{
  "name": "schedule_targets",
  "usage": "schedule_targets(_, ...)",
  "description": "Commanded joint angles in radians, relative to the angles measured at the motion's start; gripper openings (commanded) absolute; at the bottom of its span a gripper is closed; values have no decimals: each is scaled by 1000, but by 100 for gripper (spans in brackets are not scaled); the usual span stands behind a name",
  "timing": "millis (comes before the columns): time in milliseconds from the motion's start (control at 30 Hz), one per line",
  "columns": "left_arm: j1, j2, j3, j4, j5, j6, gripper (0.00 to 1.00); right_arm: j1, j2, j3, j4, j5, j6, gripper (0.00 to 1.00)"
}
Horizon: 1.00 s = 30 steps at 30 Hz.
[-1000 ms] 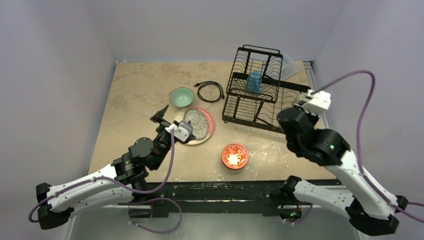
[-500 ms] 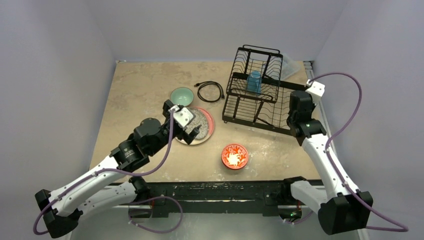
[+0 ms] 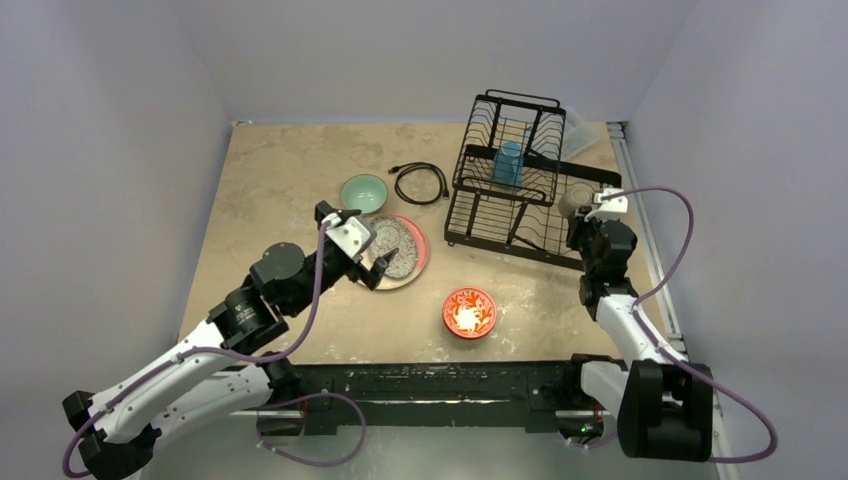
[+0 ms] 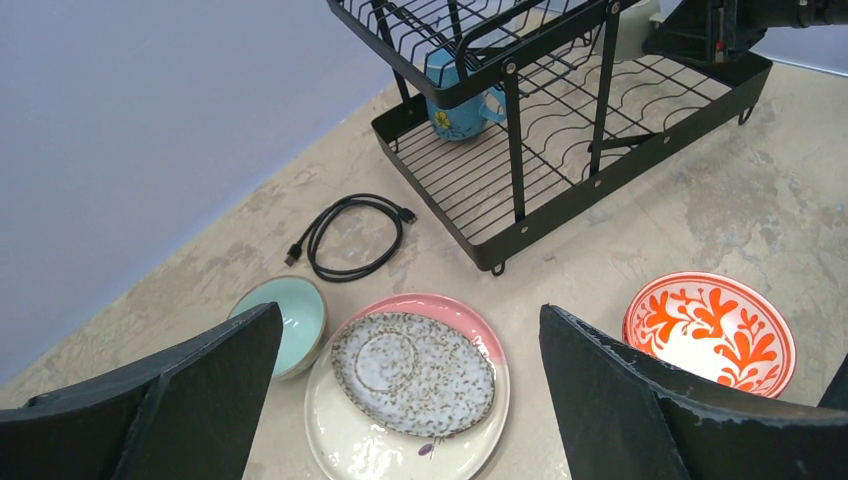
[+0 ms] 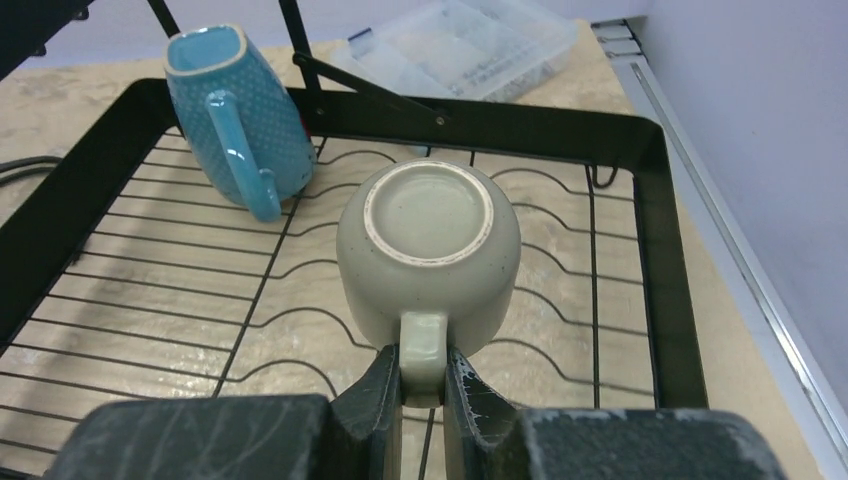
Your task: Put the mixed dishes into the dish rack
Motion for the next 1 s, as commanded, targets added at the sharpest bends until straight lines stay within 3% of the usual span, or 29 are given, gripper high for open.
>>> schedule_targets(0,6,-17,-12,48,9,-21,100,-94,81,13,312,-266,-46,0)
schedule_targets(367,6,-32,-19,60,20,-22,100,-117,253,96,272,-305,-150,0)
schedule_targets(600,7,-33,-20,59,21,-17,100,-117,376,239,55,-280,-142,0)
schedule_targets(733,7,-28,-23,60,22,-18,100,-117,435,275,15,-249,-123,10)
schedule_targets(967,7,-18,-23,59,23,-18,100,-117,503,288,-9,-216,-124,12)
